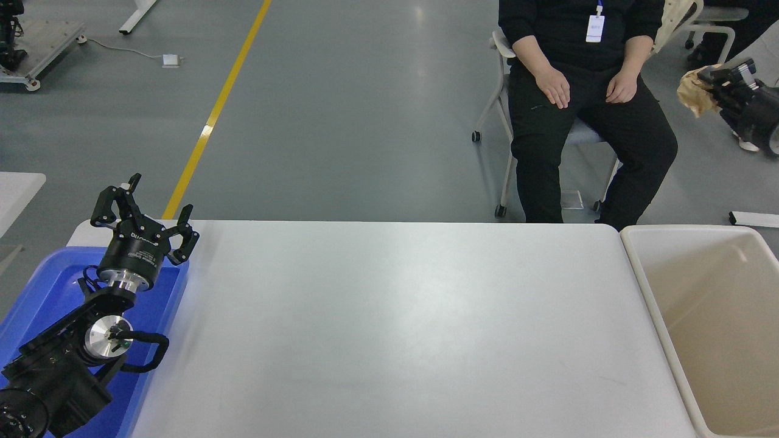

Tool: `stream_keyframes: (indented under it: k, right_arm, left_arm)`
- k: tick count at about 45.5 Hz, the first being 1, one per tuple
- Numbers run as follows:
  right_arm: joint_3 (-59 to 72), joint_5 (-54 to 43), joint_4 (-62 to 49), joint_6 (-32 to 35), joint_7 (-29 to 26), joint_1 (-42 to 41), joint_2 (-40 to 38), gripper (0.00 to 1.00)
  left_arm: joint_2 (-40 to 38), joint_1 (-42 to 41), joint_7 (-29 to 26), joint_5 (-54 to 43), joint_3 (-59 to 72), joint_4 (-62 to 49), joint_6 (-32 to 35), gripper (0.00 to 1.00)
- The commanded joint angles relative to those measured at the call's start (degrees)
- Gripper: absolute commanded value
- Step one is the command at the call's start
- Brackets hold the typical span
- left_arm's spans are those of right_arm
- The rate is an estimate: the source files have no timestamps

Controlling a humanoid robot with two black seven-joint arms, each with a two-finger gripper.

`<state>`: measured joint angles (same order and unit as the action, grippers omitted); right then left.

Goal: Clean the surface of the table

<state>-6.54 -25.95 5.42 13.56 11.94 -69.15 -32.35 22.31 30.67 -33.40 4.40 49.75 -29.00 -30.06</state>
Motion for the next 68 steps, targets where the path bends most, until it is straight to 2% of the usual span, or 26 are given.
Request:
stream_keyframes:
  k: [1,10,31,41,53,54,58,64,68]
  right_arm:
    - [-0.3,1.8,-7.3,-1.7,-7.5,1.2,0.0,0.00]
    - [1.4,1.8,-8.0,-4.0,-8.4,7.6,0.9,0.00]
    - [6.5,1.8,-7.8,-6.6,-8.0,26.9,11.5,0.00]
    - [6.4,1.8,-7.7,-7.0,-7.9,29.9,12.7,0.00]
    - [6.4,1.8,-8.0,-9.0,-7.9,29.4,12.9,0.00]
    - [6.4,1.8,-8.0,-9.3,-7.9,29.4,12.8,0.02]
    - [6.3,1.8,-7.9,-11.4,-7.9,29.3,12.9,0.23]
    - [5.1,1.9,-7.4,-13.9,-7.9,29.4,12.9,0.74]
    - [5.0,1.9,-7.4,-14.1,-7.9,29.3,12.9,0.96]
  left_arm:
    - [0.0,0.0,0.0,0.0,0.0,0.0,0.0,1.00]
    - [-0.1,0.0,0.0,0.0,0.0,0.0,0.0,1.00]
    - [0.0,0.0,0.0,0.0,0.0,0.0,0.0,1.00]
    - [0.0,0.0,0.0,0.0,0.0,0.0,0.0,1.00]
    - [0.0,0.0,0.0,0.0,0.0,0.0,0.0,1.00]
    - [0.0,0.0,0.0,0.0,0.0,0.0,0.0,1.00]
    - [0.0,0.0,0.0,0.0,0.0,0.0,0.0,1.00]
    - [0.0,0.0,0.0,0.0,0.0,0.0,0.0,1.00]
    - [0.0,0.0,0.0,0.0,0.0,0.0,0.0,1.00]
